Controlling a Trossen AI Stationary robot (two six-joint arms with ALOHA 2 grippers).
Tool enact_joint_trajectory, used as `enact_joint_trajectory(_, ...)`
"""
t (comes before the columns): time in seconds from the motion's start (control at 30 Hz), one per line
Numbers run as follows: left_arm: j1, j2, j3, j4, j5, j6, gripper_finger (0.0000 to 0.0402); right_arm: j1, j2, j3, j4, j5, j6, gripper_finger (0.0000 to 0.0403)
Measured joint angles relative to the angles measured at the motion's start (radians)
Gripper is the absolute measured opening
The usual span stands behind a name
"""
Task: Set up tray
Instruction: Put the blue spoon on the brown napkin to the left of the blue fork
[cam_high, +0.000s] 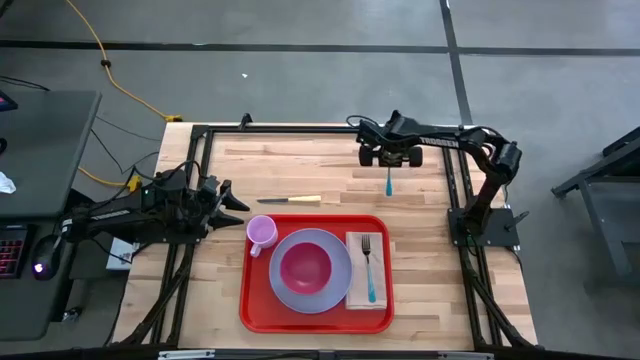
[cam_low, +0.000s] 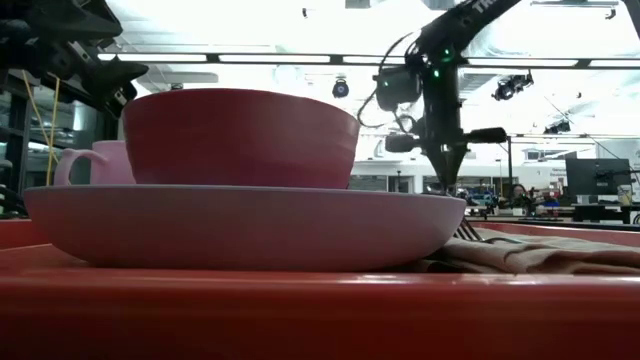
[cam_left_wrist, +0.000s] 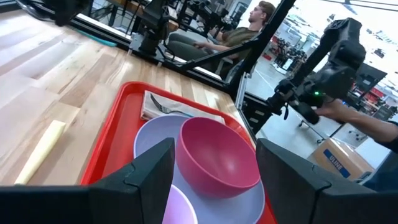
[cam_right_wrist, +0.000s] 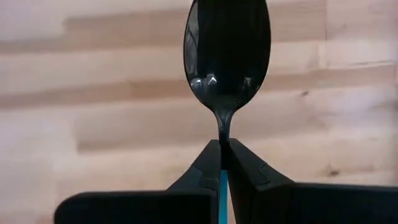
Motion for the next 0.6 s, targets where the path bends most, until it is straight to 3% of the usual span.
enact_joint_trajectory(0.6, 0.000, 0.000, 0.000, -0.002, 0.107, 0.033, 0.0255, 0.367, -0.002, 0.053, -0.089, -0.113, 0.348, 0.0000)
